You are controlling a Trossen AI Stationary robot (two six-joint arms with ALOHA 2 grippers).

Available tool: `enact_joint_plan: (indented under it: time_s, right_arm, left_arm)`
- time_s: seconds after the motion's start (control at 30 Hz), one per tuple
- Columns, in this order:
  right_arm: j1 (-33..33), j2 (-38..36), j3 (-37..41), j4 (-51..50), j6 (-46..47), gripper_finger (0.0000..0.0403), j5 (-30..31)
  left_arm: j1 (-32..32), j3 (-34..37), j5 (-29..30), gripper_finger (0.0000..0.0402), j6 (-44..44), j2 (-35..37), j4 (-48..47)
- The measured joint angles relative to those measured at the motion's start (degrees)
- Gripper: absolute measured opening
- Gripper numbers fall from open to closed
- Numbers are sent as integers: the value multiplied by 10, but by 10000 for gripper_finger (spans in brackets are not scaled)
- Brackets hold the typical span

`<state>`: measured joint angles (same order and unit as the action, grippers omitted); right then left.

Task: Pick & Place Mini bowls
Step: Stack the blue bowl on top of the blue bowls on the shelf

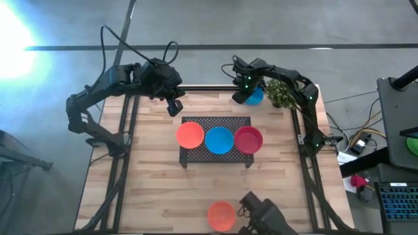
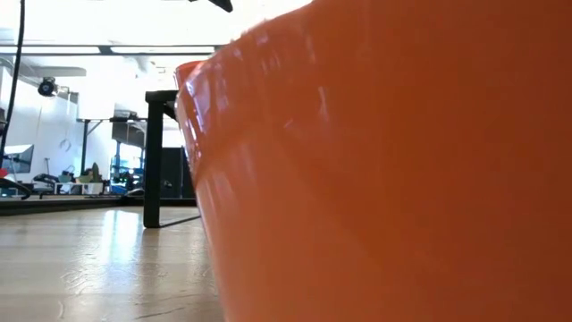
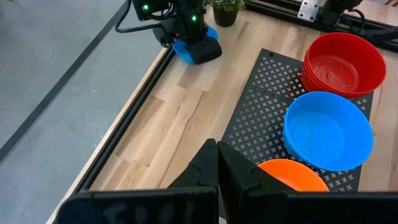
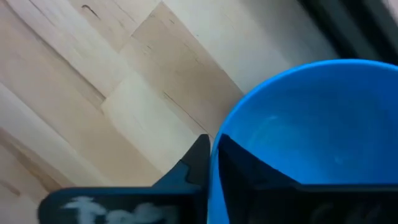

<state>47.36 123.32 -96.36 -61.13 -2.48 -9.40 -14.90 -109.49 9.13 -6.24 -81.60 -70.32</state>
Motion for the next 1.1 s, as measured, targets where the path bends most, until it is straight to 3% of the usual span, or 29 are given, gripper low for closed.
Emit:
enact_joint_plan:
  time_s: [0.2, 0.47, 0.8, 1.0, 1.1]
  right_arm:
    - [-14, -48, 1, -10, -26, 10, 45]
    - [-70, -191, 0, -13, -76, 8, 113]
    - [-219, -348, 0, -35, -221, 8, 108]
    - [-323, -380, 0, -47, -289, 8, 101]
    - [-364, -381, 0, -47, -337, 8, 67]
  left_arm:
    - [0, 0, 0, 0, 0, 0, 0]
    - [0, 0, 0, 0, 3, 0, 0]
    - [0, 0, 0, 0, 20, 0, 0]
    - [0, 0, 0, 0, 20, 0, 0]
    - [0, 0, 0, 0, 20, 0, 0]
